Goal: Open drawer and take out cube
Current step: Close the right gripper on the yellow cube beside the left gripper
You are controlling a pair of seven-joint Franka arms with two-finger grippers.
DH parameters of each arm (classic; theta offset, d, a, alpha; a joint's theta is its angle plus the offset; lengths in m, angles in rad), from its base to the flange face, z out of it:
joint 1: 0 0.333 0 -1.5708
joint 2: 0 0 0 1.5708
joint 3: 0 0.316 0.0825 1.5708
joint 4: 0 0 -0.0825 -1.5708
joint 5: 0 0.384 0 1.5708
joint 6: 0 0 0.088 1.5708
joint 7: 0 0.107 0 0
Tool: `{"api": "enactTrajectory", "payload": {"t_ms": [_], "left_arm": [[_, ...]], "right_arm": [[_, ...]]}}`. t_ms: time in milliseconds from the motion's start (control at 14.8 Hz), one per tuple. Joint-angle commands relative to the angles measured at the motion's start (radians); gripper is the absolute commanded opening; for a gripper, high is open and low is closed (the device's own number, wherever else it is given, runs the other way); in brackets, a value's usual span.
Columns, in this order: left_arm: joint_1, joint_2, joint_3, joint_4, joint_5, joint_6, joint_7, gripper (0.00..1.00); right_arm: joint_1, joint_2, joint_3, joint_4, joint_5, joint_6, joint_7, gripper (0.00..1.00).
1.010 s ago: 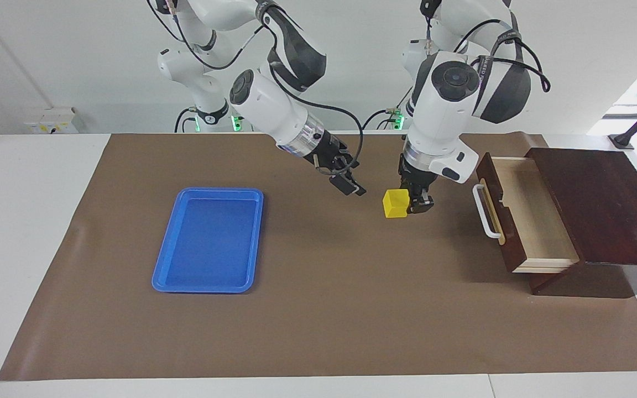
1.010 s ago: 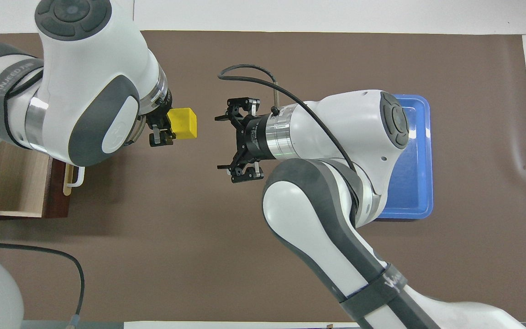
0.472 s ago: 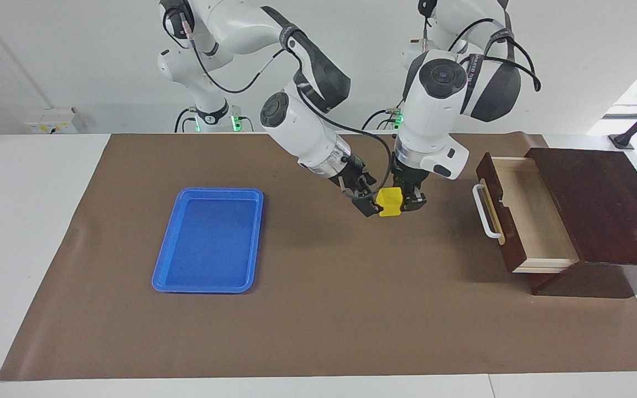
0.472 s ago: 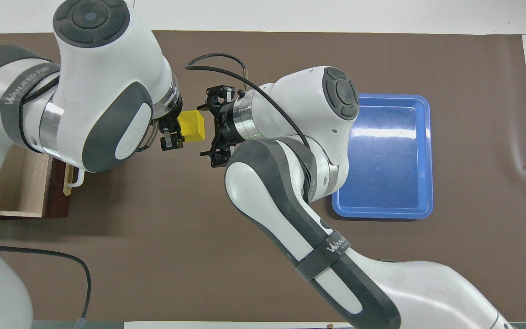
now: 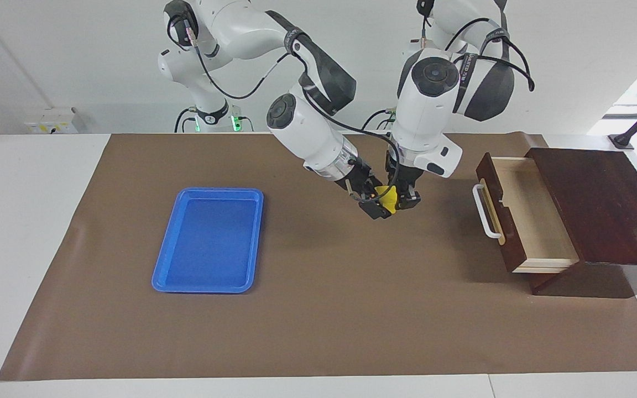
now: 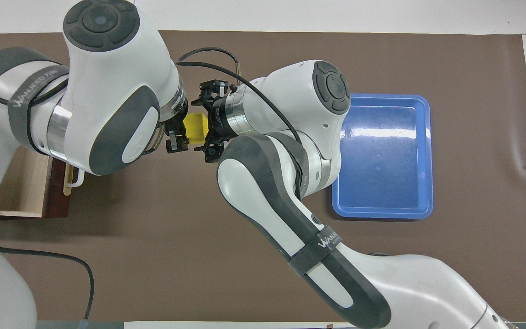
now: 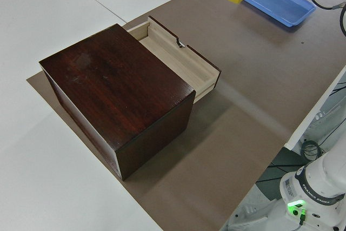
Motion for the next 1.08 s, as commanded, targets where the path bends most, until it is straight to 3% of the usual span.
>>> {"api": "enactTrajectory", "payload": {"t_ms": [0,67,135,202,337,404,1010], "left_arm": [[-0.014,-0.002,0.015,-0.003,-0.008,-0.019,-0.016,0.00],[-0.012,-0.002,0.015,-0.005,-0.009,-0.015,-0.016,0.00],[-0.012,-0.002,0.015,-0.005,-0.009,-0.015,-0.016,0.00],[-0.012,-0.002,0.015,-0.005,-0.009,-0.015,-0.016,0.00],[-0.012,-0.002,0.015,-0.003,-0.009,-0.016,-0.016,0.00],[-0.012,-0.002,0.015,-0.005,-0.009,-0.015,-0.016,0.00],[-0.012,-0.002,0.015,-0.005,-0.008,-0.005,-0.010,0.00]], "right_arm": [[-0.005,0.015,0.003,0.029,-0.023,-0.012,0.025,1.00],[-0.008,0.015,0.003,0.027,-0.023,-0.010,0.025,1.00],[-0.007,0.015,0.003,0.027,-0.023,-0.004,0.026,0.93],[-0.003,0.015,0.002,0.021,-0.022,-0.003,0.026,0.72],[0.001,0.015,0.002,0.004,-0.022,0.031,0.028,0.05],[0.000,0.015,0.003,0.004,-0.020,0.034,0.031,0.00],[-0.016,0.012,0.003,0.016,-0.023,0.025,0.023,0.00]]}}
